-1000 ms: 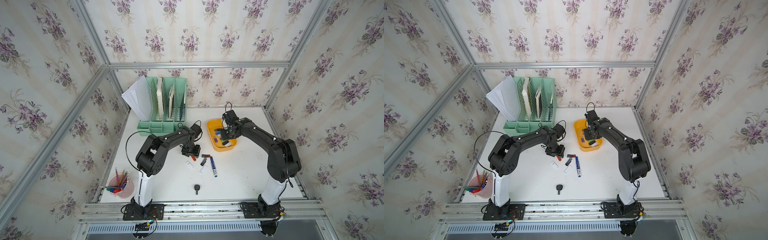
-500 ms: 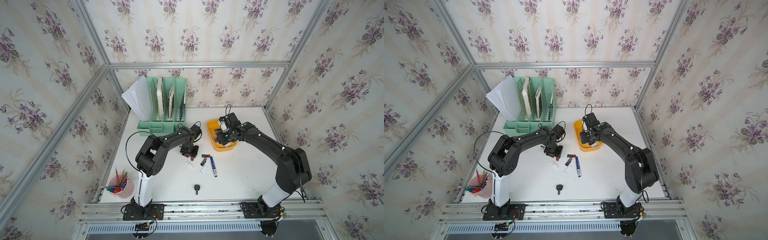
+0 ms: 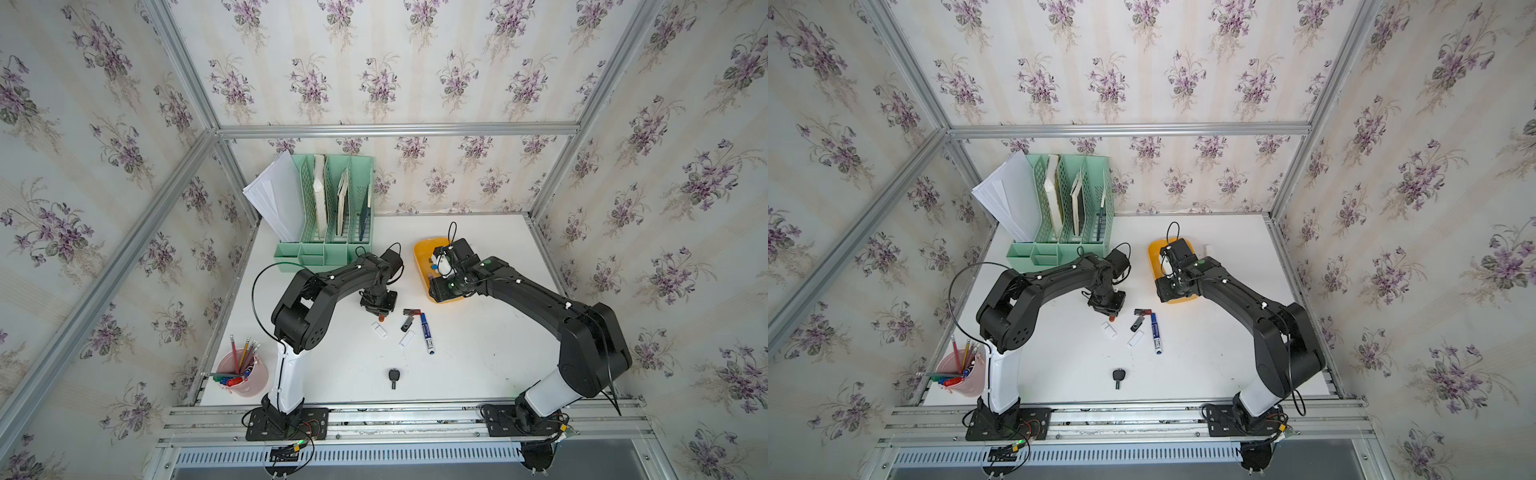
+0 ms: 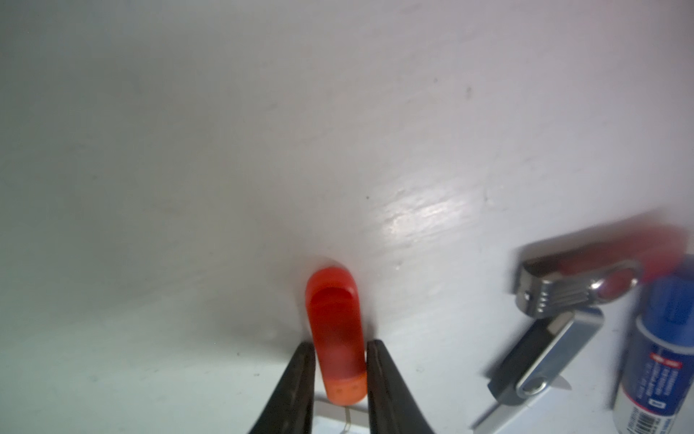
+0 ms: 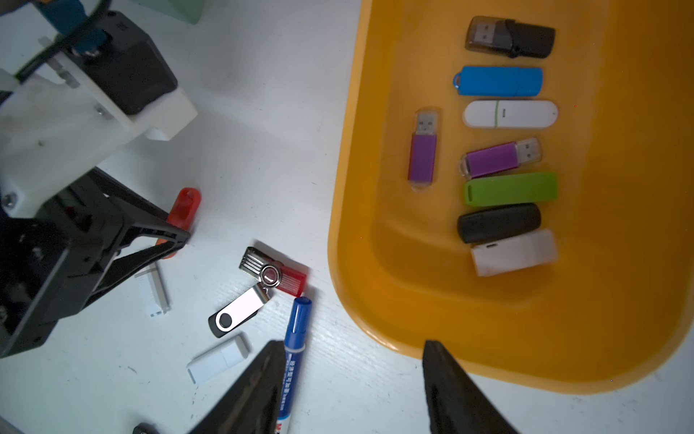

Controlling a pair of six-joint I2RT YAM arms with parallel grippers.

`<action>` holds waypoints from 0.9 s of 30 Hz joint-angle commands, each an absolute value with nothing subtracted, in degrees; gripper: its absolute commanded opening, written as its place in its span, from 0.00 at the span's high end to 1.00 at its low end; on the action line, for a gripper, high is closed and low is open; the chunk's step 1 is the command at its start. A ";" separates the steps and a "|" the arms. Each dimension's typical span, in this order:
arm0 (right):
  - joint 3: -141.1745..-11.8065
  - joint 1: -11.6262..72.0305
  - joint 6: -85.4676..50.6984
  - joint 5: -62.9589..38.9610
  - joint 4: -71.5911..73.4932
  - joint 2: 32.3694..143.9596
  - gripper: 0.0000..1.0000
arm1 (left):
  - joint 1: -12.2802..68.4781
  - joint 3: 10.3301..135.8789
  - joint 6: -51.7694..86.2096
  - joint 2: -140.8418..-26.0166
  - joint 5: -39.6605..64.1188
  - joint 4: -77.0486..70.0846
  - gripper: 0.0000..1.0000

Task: Put the usb flash drive into the storage box
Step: Pick up the USB flash from the center of the board.

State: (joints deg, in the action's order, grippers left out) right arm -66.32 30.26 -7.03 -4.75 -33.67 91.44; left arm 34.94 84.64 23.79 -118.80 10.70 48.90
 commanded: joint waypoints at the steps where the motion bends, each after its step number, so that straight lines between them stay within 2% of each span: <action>1: -65.73 30.41 -6.99 -4.45 -32.80 91.19 0.36 | 34.98 83.95 23.68 -119.78 13.18 49.35 0.74; 7: -64.47 33.85 -7.85 -4.33 -32.21 90.46 0.36 | 34.09 83.72 23.61 -119.01 13.70 49.43 0.76; 20: -64.57 38.57 -7.05 -6.49 -31.07 92.37 0.36 | 28.12 78.77 21.40 -113.15 13.07 50.30 0.74; 27: -66.05 43.71 -13.41 -4.96 -32.08 95.24 0.36 | 25.58 73.33 21.11 -110.73 13.21 48.39 0.73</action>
State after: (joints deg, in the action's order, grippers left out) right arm -65.76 42.22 -9.61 -5.65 -31.97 94.70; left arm 26.09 74.37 22.00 -111.61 13.45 48.71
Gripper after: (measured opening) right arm 0.640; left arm 0.265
